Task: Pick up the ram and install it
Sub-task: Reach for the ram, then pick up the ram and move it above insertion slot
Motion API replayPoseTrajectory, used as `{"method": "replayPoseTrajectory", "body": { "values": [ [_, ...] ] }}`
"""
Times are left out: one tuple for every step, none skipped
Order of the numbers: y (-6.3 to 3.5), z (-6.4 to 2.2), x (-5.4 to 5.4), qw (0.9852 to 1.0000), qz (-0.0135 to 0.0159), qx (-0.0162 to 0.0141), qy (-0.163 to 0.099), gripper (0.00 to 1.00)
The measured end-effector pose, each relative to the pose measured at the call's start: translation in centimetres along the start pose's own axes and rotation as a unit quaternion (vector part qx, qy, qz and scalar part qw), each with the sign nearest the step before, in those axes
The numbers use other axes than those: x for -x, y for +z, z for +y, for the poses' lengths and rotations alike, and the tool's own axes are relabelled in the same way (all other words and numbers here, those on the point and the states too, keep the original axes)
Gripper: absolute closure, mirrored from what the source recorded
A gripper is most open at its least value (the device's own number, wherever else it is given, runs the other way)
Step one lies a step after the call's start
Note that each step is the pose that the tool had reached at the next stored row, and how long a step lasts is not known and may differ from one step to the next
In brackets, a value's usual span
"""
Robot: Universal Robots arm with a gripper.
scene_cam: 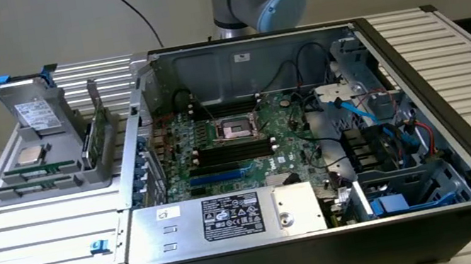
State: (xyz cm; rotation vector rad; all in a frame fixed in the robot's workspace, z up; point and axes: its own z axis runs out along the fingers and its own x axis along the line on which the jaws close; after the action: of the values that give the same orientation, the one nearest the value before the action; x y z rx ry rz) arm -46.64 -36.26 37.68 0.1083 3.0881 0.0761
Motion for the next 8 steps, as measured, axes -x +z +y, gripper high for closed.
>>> {"method": "replayPoseTrajectory", "body": {
  "values": [
    [0.00,0.00,0.00,1.0000,0.0000,0.0000,0.000,0.89],
    [0.00,0.00,0.00,1.0000,0.0000,0.0000,0.000,0.89],
    [0.00,0.01,-0.01,1.0000,0.0000,0.0000,0.000,0.89],
    [0.00,0.00,0.00,1.0000,0.0000,0.0000,0.000,0.89],
    [0.00,0.00,0.00,1.0000,0.0000,0.0000,0.000,0.89],
    [0.00,0.00,0.00,1.0000,0.0000,0.0000,0.000,0.89],
    [0.00,0.00,0.00,1.0000,0.0000,0.0000,0.000,0.89],
    [0.00,0.00,0.00,1.0000,0.0000,0.0000,0.000,0.89]
  ]
}}
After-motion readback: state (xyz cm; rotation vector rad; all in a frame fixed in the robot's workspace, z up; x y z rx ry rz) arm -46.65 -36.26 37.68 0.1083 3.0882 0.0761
